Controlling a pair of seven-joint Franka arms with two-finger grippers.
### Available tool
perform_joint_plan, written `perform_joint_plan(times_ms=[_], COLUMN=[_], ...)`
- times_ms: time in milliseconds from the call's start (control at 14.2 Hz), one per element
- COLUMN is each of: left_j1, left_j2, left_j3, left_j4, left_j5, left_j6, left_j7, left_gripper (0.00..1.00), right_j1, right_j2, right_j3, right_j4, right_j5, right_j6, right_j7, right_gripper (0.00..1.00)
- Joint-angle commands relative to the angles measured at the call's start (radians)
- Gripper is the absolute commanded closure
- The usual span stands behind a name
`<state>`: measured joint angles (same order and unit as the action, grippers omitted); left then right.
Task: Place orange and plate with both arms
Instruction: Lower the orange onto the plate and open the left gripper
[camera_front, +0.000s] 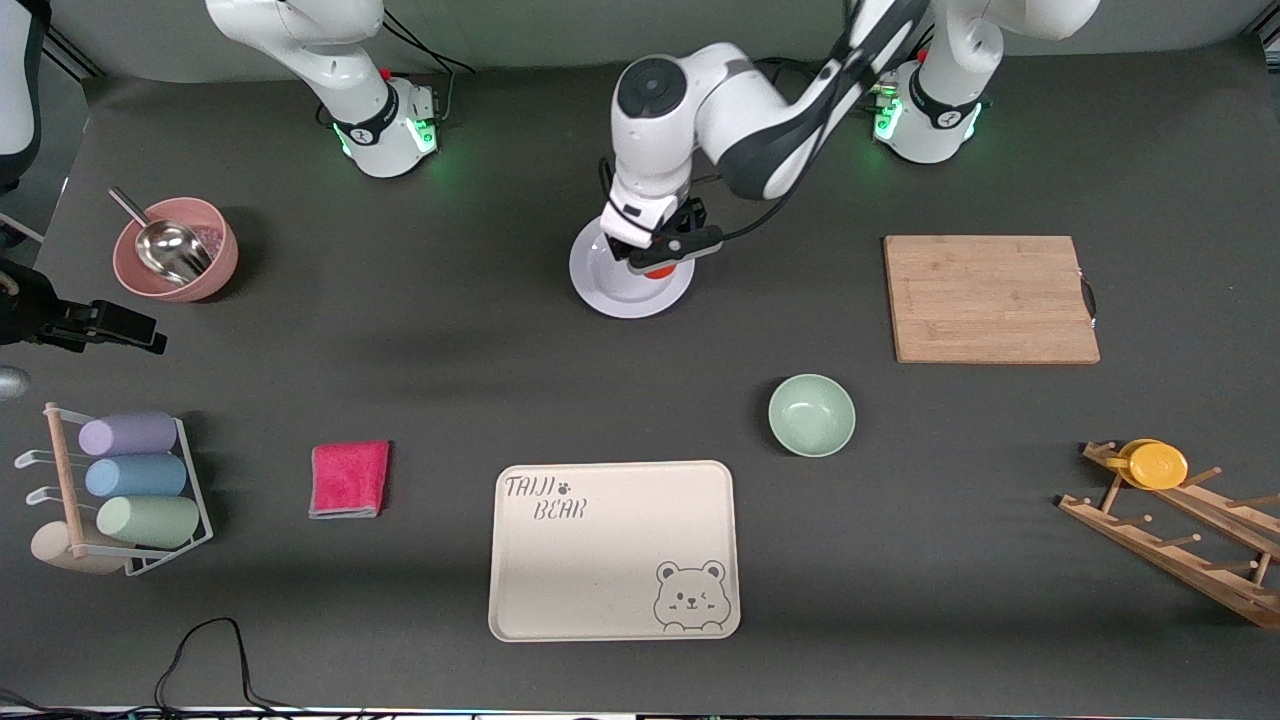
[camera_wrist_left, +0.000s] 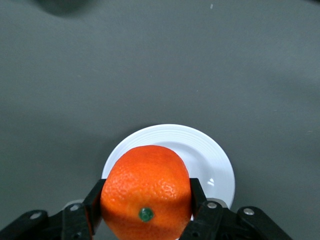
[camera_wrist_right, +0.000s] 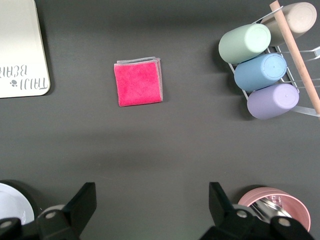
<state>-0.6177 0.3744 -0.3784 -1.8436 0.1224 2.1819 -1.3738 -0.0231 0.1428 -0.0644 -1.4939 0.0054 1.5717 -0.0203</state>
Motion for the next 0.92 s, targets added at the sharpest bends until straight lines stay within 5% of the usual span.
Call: perform_joint_plan(times_ms=[0,777,848], left_j1=[-0.028,-0.105,-0.105], left_j2=[0.064,0.212,0.212], left_j3=[0.009,0.012,0.012], left_j4=[0.008,-0.031,-0.031], left_j5=[0.045,0.160,0.161], left_j6=[0.051,0.219,0.216], left_j7=[-0.051,-0.277,-0.275], left_gripper=[1.00,1.00,0.22], right_j1=[-0.006,-0.004,-0.004], right_j2=[-0.002,-0.005,-0.006], right_j3=[0.006,-0.002,-0.003], right_j4=[0.011,-0.003,-0.005], right_j5=[-0.019,-0.013,-0.012], right_j6=[-0.027,-0.027,-0.027], right_j7=[0.002,0.003,0.005], right_gripper=[0.00,0.00,0.00])
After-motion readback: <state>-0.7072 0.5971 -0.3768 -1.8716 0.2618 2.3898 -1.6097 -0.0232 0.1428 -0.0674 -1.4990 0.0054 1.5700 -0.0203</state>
